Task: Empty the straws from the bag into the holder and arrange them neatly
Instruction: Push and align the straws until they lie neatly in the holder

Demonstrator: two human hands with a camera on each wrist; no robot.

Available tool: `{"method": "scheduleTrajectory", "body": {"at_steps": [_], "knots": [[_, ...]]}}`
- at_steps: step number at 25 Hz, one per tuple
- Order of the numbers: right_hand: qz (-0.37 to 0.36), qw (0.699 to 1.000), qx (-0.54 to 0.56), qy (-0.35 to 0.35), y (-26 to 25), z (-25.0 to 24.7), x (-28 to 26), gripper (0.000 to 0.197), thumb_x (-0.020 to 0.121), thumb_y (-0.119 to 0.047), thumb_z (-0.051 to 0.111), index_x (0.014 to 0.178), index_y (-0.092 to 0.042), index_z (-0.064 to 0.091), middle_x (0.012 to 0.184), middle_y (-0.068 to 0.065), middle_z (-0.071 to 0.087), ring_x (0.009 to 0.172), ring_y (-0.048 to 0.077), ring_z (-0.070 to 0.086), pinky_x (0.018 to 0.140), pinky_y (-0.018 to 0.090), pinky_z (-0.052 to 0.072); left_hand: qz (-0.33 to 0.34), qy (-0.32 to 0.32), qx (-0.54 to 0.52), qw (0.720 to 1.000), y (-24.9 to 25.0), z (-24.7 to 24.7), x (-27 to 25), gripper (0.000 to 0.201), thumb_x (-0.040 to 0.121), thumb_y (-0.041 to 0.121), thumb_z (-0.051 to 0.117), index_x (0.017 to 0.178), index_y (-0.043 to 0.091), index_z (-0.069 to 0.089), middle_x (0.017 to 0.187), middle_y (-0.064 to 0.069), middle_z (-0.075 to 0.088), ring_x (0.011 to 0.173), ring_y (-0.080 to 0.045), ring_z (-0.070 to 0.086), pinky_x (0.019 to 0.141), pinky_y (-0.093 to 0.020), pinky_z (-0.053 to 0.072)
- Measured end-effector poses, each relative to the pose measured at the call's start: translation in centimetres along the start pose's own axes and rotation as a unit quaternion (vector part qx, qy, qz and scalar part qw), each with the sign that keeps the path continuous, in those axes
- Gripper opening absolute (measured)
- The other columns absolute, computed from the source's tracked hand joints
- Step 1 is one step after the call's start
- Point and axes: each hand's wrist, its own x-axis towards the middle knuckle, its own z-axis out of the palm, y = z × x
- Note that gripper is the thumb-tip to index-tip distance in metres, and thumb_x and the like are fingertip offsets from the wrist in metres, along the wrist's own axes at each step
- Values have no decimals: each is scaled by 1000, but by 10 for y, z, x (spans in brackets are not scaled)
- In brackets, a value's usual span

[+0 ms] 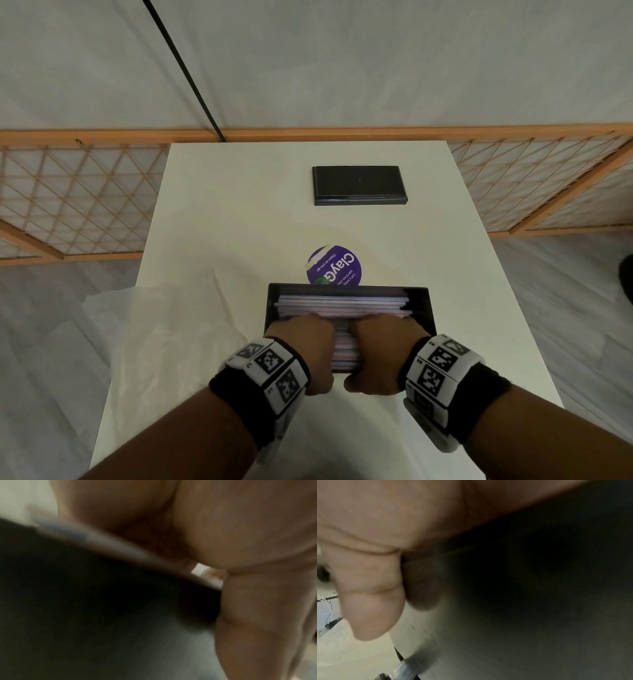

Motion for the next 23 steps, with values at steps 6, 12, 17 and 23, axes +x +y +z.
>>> {"method": "scheduleTrajectory", "body": {"at_steps": [6, 12, 17, 23], "knots": [[6, 1000, 10, -5, -1, 3, 1, 51, 63, -59, 69, 103, -27, 64, 98, -6, 68, 93, 20, 66, 86, 35, 54, -2, -3, -9, 1000, -1, 2, 1, 56, 81, 37, 75, 131, 22, 55, 127, 0, 64, 115, -22, 63, 99, -37, 54], [6, 1000, 2, -14, -2, 4, 3, 50, 66, -58, 69, 105, -27, 64, 101, -4, 69, 93, 21, 66, 84, 36, 55, -1, 18, 3, 1000, 0, 5, 1, 57, 81, 35, 79, 130, 18, 56, 133, -3, 52, 121, -24, 57, 104, -41, 51], [-2, 1000, -23, 6, -3, 2, 1, 52, 67, -58, 69, 109, -27, 63, 109, -3, 61, 99, 23, 61, 89, 38, 50, -7, 3, -21, 1000, -2, 8, 3, 56, 82, 38, 76, 131, 23, 55, 127, 1, 63, 116, -21, 63, 100, -37, 53], [13, 1000, 7, -13, -4, 5, 3, 45, 67, -52, 68, 104, -28, 64, 97, -5, 70, 88, 20, 67, 80, 34, 56, -6, 1, -34, 999, -4, 6, 2, 58, 81, 37, 76, 133, 24, 54, 126, 1, 64, 114, -21, 64, 100, -37, 54]]}}
